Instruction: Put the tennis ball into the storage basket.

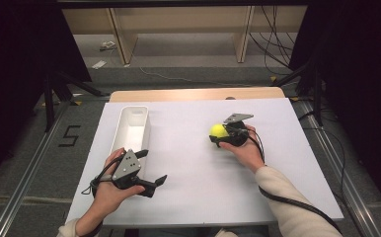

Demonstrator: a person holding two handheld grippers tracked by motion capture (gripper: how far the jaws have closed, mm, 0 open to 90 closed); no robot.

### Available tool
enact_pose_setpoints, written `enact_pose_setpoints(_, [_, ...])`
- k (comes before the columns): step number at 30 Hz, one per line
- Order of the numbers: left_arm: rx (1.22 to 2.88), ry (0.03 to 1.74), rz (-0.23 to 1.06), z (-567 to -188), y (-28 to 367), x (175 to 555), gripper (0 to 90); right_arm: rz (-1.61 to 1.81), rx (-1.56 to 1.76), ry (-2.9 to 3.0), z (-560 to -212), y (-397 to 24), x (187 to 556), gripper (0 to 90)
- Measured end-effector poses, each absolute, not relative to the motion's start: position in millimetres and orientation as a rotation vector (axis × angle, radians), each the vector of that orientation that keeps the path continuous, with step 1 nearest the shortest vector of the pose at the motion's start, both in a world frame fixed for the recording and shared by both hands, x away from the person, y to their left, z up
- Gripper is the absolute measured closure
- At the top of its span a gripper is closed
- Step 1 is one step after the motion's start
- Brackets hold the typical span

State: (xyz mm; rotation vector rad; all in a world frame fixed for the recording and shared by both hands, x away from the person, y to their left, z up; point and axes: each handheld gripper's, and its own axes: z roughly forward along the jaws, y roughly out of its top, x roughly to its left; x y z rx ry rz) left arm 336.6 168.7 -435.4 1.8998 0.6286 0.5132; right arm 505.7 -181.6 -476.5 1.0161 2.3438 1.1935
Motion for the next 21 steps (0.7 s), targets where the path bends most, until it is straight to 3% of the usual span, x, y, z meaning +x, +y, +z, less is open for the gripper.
enact_pose_setpoints(21, [1.900, 0.628, 0.515, -435.5, 168.8, 336.5, 0.0, 1.271, 0.975, 2.296, -458.7, -178.4, 500.3, 26.0])
